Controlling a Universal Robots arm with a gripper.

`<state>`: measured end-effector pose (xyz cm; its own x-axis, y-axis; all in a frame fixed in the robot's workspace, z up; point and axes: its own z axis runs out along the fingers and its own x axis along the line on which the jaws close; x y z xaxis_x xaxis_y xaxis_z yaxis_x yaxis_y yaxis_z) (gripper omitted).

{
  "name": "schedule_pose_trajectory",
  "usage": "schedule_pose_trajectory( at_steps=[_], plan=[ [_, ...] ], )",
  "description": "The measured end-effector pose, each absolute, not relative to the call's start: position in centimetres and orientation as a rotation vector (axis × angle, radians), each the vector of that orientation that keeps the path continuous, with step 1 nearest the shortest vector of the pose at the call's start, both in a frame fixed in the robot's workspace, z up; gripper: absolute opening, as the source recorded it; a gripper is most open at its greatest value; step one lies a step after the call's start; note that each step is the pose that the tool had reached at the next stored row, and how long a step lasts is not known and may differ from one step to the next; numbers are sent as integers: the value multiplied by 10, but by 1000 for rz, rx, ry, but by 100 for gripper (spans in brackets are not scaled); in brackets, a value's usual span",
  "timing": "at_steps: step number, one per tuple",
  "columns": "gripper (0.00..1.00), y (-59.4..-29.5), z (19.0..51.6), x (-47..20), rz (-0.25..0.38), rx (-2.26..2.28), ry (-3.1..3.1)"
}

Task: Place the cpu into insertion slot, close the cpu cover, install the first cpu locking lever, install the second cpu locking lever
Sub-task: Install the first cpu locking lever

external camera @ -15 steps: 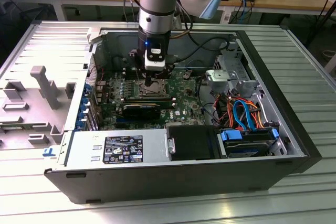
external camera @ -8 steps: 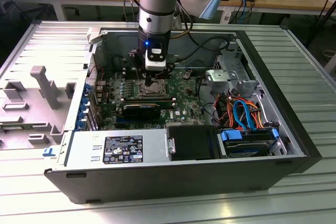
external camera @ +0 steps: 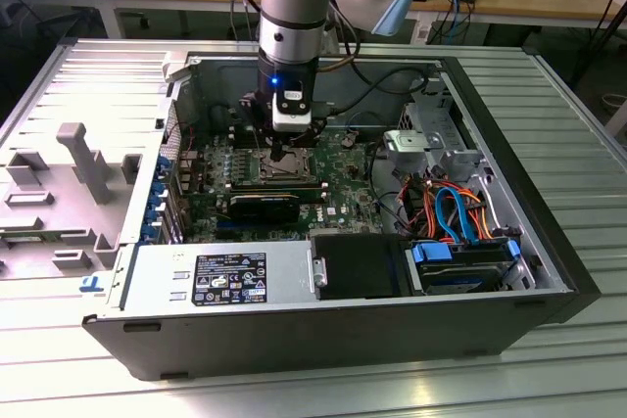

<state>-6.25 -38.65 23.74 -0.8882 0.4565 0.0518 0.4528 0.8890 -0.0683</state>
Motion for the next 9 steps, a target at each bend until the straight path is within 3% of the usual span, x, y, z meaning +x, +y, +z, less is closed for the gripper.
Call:
schedule_pose_trajectory(
  at_steps=[9],
  plan=[
    [11,-387,237,-62,85,-679,-2999]
  ],
)
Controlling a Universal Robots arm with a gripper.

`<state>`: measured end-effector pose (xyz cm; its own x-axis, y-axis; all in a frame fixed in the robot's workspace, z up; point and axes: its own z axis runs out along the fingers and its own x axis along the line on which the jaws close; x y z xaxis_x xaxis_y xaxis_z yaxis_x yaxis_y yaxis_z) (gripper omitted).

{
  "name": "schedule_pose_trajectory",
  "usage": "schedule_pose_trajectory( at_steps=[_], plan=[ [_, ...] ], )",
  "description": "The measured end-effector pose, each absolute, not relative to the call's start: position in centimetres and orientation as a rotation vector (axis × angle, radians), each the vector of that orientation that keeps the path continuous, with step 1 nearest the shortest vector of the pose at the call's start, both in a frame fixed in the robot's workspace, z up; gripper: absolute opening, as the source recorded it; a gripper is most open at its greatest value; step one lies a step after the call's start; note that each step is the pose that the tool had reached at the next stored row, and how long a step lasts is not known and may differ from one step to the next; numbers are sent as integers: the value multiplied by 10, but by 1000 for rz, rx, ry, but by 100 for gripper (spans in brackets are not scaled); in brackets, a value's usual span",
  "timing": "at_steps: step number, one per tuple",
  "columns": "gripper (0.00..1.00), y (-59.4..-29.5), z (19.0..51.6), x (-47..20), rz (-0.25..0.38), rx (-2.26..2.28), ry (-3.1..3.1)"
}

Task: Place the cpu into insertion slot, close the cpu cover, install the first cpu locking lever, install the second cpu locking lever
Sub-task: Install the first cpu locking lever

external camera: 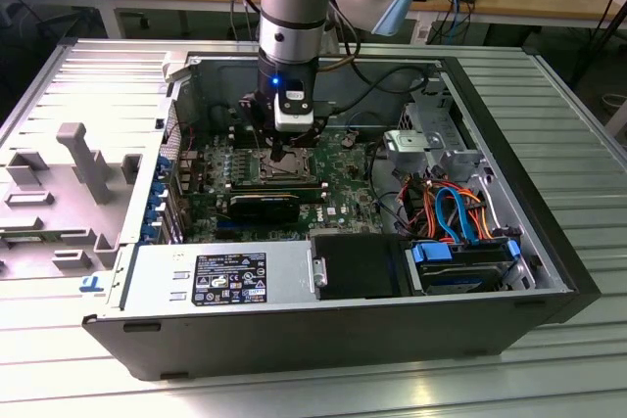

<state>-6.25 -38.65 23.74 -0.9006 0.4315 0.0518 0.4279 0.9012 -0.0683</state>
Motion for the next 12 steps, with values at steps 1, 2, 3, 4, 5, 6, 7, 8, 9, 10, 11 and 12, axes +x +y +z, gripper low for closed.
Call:
schedule_pose_trajectory(
  at_steps=[1,2,3,4,5,6,7,8,9,10,11,12],
  plan=[
    [11,-387,237,-62,85,-673,-3000],
    [11,-387,237,-62,85,-668,-3002],
    [11,-387,237,-62,86,-665,-3002],
    [11,-387,237,-62,86,-660,-3003],
    [11,-387,237,-62,86,-655,-3005],
    [11,-387,237,-62,86,-651,-3006],
    [11,-387,237,-62,86,-648,-3006],
    [11,-387,237,-62,86,-643,-3007],
    [11,-387,237,-62,86,-640,-3008],
    [11,-387,237,-62,87,-635,-3009],
    [11,-387,237,-62,87,-631,-3010],
    [11,-387,237,-62,87,-627,-3011]
  ],
)
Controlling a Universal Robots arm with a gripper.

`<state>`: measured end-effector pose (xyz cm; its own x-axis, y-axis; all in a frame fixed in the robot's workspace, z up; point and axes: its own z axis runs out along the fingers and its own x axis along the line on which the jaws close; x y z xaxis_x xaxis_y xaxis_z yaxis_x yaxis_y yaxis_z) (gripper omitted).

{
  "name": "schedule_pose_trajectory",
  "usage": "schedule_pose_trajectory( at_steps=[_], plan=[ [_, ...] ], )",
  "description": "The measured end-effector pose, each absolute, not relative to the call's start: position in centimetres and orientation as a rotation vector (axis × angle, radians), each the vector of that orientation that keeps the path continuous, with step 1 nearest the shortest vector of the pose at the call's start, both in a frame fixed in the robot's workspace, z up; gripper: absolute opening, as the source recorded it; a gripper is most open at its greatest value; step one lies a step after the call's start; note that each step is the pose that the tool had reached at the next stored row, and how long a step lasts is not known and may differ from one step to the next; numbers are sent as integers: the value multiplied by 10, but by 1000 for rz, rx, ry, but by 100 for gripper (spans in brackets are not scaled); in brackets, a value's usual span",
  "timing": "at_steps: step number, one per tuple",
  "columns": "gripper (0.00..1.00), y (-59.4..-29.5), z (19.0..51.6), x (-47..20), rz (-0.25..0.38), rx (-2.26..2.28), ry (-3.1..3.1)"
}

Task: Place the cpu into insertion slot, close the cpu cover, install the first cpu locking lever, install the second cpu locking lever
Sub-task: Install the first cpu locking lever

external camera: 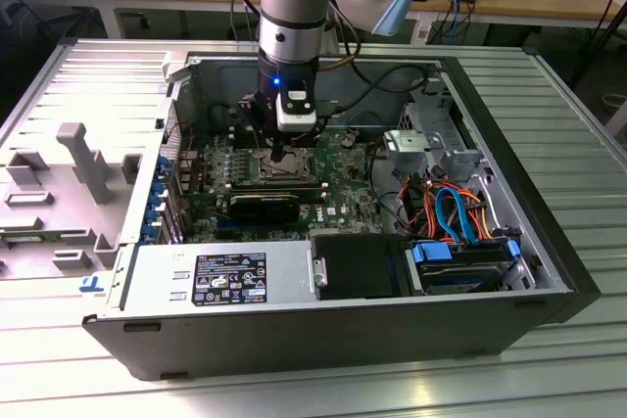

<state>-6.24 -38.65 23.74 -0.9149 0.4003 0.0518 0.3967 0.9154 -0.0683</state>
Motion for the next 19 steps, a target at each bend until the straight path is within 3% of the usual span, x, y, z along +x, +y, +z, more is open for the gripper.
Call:
schedule_pose_trajectory(
  at_steps=[19],
  plan=[
    [11,-387,237,-62,89,-549,-3028]
  ],
)
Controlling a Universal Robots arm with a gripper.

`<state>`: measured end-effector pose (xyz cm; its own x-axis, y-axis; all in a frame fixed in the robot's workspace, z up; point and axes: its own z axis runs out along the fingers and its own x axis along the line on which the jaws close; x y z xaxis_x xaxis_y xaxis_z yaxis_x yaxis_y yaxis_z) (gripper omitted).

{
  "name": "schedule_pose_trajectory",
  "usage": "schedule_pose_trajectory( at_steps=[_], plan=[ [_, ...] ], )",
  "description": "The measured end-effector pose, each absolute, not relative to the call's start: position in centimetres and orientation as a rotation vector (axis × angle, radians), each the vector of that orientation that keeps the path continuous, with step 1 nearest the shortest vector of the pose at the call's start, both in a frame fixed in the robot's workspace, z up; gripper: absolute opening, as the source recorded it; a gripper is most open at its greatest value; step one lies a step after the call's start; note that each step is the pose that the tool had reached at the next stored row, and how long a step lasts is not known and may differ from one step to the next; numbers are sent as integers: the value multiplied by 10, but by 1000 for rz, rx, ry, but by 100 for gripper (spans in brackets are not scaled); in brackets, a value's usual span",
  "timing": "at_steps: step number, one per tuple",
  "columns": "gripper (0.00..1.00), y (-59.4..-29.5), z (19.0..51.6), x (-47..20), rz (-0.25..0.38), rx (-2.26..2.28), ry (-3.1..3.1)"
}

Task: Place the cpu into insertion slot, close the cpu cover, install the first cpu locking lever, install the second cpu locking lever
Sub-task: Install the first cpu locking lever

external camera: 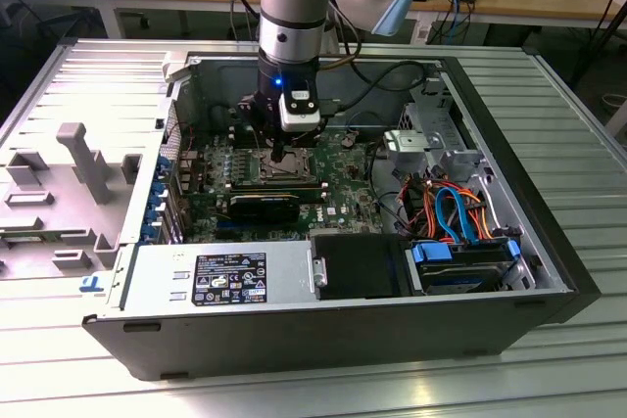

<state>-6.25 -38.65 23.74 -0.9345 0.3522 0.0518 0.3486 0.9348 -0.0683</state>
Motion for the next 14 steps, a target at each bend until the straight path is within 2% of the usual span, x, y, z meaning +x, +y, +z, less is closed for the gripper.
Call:
schedule_pose_trajectory(
  at_steps=[14],
  plan=[
    [11,-387,237,-62,91,-498,-3037]
  ],
)
